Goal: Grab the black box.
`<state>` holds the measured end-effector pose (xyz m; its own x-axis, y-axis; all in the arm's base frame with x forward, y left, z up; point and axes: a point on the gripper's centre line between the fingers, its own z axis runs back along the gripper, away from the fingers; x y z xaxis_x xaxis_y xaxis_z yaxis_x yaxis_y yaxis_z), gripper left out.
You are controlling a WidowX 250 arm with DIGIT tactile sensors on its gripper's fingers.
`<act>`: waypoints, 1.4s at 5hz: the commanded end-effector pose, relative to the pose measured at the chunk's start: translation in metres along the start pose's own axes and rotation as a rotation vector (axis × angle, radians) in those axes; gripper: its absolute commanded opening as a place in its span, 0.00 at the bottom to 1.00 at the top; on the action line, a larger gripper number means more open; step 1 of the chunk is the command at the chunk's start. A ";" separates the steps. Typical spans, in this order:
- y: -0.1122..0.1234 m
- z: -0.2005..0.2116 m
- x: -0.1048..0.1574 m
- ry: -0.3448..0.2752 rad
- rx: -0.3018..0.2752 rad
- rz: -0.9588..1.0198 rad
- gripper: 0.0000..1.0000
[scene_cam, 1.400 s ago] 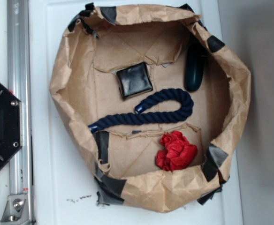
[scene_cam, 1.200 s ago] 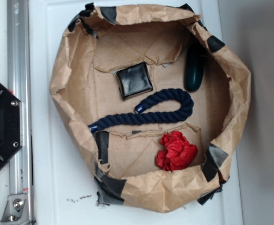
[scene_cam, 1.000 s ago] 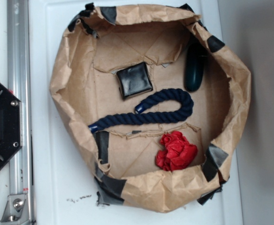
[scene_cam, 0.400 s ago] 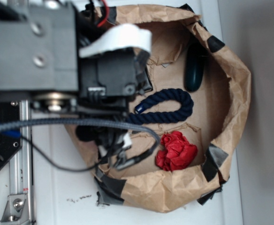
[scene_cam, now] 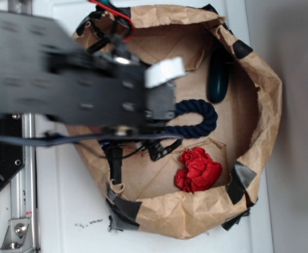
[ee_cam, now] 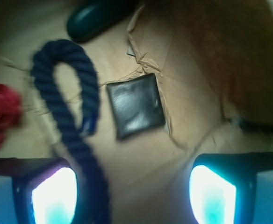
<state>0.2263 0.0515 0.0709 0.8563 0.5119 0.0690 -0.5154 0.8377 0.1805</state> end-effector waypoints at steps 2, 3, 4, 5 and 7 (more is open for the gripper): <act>0.044 -0.030 0.017 0.043 0.094 -0.063 1.00; 0.061 -0.035 0.013 0.008 0.020 -0.199 1.00; 0.048 -0.042 0.027 0.006 -0.075 -0.270 1.00; 0.023 -0.040 0.035 0.020 -0.097 -0.298 1.00; 0.000 -0.045 0.041 0.048 -0.056 -0.322 1.00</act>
<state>0.2499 0.0748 0.0209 0.9701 0.2319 -0.0718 -0.2208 0.9657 0.1364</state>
